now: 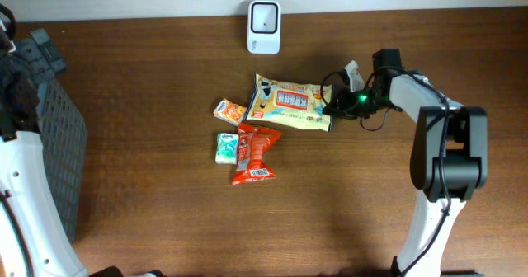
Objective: Scan the item barcode
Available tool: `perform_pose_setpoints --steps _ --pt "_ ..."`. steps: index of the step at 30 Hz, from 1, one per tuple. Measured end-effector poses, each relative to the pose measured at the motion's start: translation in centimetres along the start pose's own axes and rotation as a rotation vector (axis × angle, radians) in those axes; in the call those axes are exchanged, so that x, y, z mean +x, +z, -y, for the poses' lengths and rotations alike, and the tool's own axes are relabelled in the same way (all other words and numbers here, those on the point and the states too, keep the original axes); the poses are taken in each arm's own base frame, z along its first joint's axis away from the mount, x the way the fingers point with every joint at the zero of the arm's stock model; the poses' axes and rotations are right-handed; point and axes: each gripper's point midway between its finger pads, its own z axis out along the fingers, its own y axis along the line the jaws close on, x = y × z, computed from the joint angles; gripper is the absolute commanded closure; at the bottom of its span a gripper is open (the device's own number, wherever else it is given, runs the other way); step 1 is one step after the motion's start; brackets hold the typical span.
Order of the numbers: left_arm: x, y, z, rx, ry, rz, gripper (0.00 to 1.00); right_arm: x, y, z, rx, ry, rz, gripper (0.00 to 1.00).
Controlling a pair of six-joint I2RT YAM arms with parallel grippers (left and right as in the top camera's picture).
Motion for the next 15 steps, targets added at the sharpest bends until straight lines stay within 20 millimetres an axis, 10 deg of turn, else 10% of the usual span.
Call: perform_pose_setpoints --steps 9,12,15 --pt "0.0 0.0 0.0 0.000 0.000 0.000 0.01 -1.1 -6.7 1.1 0.344 -0.006 0.029 0.94" --pt "0.0 0.0 0.0 0.000 0.000 0.000 0.01 -0.6 -7.6 2.7 0.410 0.027 0.015 0.33" --pt "0.0 0.0 0.0 0.000 0.000 0.000 0.01 -0.1 -8.2 3.6 0.440 0.051 0.004 0.33"
